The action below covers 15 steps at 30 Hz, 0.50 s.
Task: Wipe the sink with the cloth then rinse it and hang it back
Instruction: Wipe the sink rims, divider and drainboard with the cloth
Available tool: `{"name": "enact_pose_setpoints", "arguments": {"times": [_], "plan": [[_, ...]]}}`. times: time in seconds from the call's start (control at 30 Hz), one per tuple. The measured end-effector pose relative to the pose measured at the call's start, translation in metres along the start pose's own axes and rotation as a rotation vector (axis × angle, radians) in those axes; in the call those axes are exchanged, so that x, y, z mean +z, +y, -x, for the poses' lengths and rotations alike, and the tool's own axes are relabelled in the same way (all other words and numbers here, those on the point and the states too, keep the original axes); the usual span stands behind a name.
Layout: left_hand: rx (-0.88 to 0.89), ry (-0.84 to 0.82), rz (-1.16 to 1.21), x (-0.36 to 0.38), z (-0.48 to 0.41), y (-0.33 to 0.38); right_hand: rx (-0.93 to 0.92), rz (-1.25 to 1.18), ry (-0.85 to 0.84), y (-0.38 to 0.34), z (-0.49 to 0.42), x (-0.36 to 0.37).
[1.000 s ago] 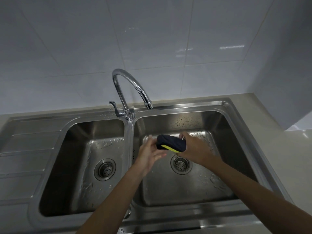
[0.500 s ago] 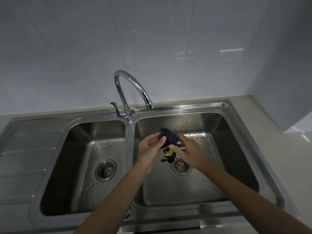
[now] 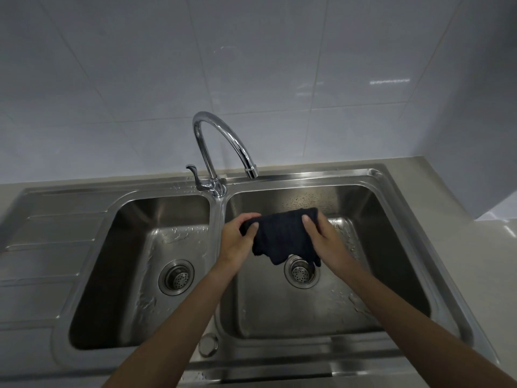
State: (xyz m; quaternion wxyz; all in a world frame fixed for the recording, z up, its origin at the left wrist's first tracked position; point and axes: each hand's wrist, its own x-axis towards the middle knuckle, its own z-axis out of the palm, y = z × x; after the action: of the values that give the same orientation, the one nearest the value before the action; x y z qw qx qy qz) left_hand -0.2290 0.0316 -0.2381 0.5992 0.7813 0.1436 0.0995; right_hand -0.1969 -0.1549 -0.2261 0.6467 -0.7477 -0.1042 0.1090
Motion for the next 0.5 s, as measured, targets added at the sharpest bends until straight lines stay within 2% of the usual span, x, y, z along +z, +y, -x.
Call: {"name": "enact_pose_setpoints", "arguments": {"times": [0.1,0.2,0.3,0.4,0.5], "plan": [[0.047,-0.018,-0.066,-0.004,-0.005,0.000,0.135,-0.108,-0.129,-0.004,0.006,0.005],[0.108,-0.049,-0.122,-0.012,-0.007,-0.004,0.271,-0.204,-0.164,-0.007,0.011,0.011],[0.156,-0.069,-0.165,-0.023,0.000,-0.013,0.446,-0.327,-0.279,-0.010,0.017,0.025],[0.146,-0.063,-0.255,-0.037,0.013,-0.029,0.431,-0.121,-0.404,-0.003,0.024,0.049],[0.126,-0.008,-0.435,-0.062,0.029,-0.053,0.248,0.132,-0.339,0.009,0.034,0.082]]}}
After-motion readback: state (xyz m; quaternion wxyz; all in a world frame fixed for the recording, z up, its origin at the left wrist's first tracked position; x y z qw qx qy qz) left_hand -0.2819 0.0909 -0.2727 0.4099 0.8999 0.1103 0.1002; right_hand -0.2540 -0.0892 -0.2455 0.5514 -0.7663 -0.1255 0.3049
